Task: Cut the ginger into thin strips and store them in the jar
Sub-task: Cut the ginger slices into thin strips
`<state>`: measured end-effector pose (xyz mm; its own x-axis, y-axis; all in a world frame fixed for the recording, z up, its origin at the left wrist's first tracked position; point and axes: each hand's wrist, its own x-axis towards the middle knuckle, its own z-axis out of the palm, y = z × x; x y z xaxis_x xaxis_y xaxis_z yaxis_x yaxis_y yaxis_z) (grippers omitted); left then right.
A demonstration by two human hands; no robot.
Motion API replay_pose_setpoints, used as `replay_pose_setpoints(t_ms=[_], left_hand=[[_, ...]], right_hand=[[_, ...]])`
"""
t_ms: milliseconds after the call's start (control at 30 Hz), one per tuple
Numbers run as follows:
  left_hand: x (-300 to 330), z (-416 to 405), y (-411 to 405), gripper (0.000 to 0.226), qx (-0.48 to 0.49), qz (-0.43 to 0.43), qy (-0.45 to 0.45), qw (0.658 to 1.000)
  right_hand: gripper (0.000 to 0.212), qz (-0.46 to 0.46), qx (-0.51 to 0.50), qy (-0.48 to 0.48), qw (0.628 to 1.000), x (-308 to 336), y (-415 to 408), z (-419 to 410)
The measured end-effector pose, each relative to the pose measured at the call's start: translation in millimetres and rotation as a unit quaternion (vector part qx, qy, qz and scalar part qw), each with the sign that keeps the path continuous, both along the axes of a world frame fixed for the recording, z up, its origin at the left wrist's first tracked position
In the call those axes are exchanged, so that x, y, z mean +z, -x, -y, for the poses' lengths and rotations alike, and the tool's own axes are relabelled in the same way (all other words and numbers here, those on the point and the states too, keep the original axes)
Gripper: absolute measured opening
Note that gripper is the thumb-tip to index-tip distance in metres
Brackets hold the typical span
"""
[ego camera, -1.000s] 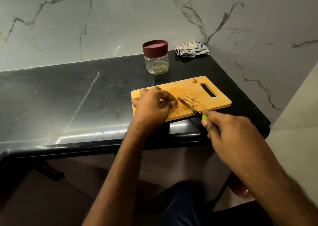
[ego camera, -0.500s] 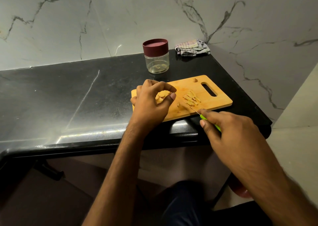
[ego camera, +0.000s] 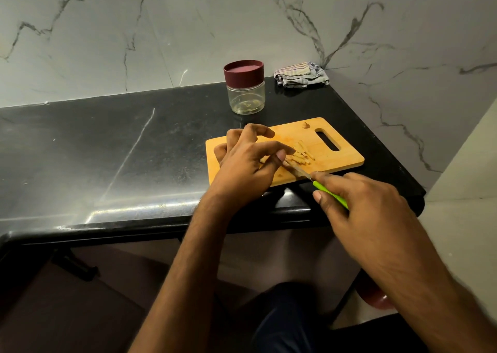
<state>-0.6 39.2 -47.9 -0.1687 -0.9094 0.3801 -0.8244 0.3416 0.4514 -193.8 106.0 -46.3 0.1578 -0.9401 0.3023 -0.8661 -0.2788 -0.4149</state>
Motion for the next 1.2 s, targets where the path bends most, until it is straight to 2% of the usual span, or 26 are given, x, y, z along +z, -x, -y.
replay_pose_setpoints(t_ms=[267,500,600,667,800,1033,1200], left_hand=[[-1,-2,-2,0.021,0.012,-0.073,0.011,0.997],[-3,-1,-5,0.018,0.018,-0.101,0.008,0.995],[-3,1,-5,0.014,0.051,-0.104,0.020,0.993],[-6,2,-7,0.012,0.079,-0.136,0.033,0.987],[-9,3,-9,0.012,0.117,-0.197,0.063,0.971],[-8,4,-9,0.007,0.107,-0.196,0.060,0.973],[-3,9,-14,0.007,0.089,-0.205,0.045,0.974]], right_hand=[[0.040,0.017,0.014,-0.034,0.999,4,1,-2],[0.037,0.005,-0.030,-0.034,0.999,3,6,7],[0.038,0.011,-0.033,-0.005,0.999,5,6,9],[0.039,0.031,-0.025,0.021,0.999,6,5,9],[0.038,0.021,-0.018,0.002,1.000,2,1,9],[0.039,0.012,-0.010,0.005,1.000,0,2,15],[0.037,0.019,0.023,0.053,0.998,2,-2,30]])
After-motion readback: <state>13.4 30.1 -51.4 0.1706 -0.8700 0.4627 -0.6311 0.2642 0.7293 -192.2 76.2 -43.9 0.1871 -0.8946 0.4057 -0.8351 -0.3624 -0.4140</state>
